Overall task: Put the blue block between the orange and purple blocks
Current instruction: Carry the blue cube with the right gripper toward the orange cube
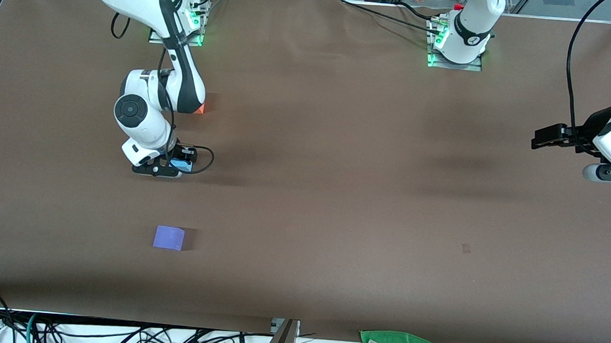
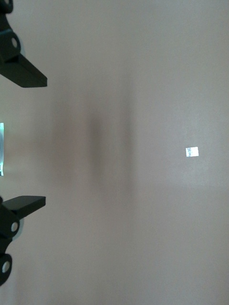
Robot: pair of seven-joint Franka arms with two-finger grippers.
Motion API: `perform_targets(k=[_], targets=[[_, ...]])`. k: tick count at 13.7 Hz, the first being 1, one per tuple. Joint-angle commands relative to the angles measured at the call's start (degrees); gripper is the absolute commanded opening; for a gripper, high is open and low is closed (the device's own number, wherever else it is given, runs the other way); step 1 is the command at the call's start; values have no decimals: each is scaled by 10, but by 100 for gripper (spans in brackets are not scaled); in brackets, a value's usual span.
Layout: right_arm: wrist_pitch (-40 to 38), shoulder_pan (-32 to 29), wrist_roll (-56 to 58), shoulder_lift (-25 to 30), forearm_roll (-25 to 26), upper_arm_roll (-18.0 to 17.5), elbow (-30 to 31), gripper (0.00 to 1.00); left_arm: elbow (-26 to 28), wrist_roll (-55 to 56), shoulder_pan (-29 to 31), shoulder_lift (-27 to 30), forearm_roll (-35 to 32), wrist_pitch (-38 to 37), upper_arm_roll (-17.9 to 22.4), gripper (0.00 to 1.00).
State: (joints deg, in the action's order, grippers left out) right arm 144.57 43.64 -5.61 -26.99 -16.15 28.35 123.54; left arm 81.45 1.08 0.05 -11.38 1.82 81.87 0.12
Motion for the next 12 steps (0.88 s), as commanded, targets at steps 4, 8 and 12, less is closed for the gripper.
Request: perform_targets(k=[4,8,12], targets=[[-10,0,18,-2,-42,-3,-34,98,0,-11,1,0,-5,2,0,100],[-35,-1,31,18,-42,3,-40,99,0,-11,0,0,-4,2,0,100],[-161,0,55,86,-28,47,-97,99,0,-11,1,0,-5,2,1,100]])
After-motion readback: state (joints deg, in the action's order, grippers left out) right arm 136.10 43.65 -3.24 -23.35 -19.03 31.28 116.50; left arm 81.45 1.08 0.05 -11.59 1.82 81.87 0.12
